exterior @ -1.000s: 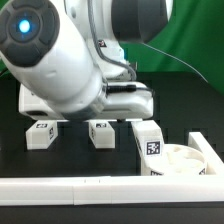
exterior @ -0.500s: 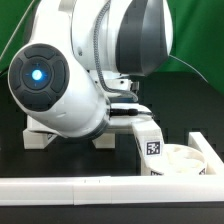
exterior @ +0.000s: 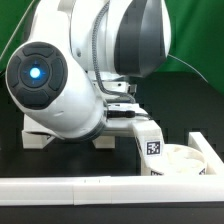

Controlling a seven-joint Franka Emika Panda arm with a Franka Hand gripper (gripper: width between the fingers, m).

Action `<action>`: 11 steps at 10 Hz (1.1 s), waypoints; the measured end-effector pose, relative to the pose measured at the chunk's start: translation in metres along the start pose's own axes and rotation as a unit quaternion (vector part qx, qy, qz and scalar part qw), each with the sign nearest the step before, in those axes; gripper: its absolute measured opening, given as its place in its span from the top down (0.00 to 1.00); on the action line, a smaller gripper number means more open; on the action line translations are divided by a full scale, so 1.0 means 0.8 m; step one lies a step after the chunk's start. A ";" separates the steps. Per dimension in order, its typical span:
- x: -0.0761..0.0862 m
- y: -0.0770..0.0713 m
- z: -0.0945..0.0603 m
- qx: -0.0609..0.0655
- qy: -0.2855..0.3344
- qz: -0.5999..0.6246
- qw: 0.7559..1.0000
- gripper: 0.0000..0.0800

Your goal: Assemble stool

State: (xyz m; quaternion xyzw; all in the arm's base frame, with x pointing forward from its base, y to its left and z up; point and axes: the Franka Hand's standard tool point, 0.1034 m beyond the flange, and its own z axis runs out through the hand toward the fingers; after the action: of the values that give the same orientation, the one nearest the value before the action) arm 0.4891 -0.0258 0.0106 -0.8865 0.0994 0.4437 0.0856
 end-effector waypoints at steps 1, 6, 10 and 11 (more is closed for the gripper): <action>0.000 0.000 0.000 0.000 0.000 0.000 1.000 0.30; 0.000 0.002 0.000 0.001 0.000 0.001 1.000 0.59; -0.041 -0.013 -0.060 -0.010 0.034 -0.017 0.999 0.59; -0.063 -0.023 -0.079 -0.020 0.045 -0.022 0.999 0.59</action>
Offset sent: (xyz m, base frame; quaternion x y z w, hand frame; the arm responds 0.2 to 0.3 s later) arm 0.0000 0.0000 0.0000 0.0000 0.0000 0.0000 1.0000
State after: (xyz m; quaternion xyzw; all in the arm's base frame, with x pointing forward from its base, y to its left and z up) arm 0.5125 -0.0182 0.0897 -0.9089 0.0745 0.4036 0.0736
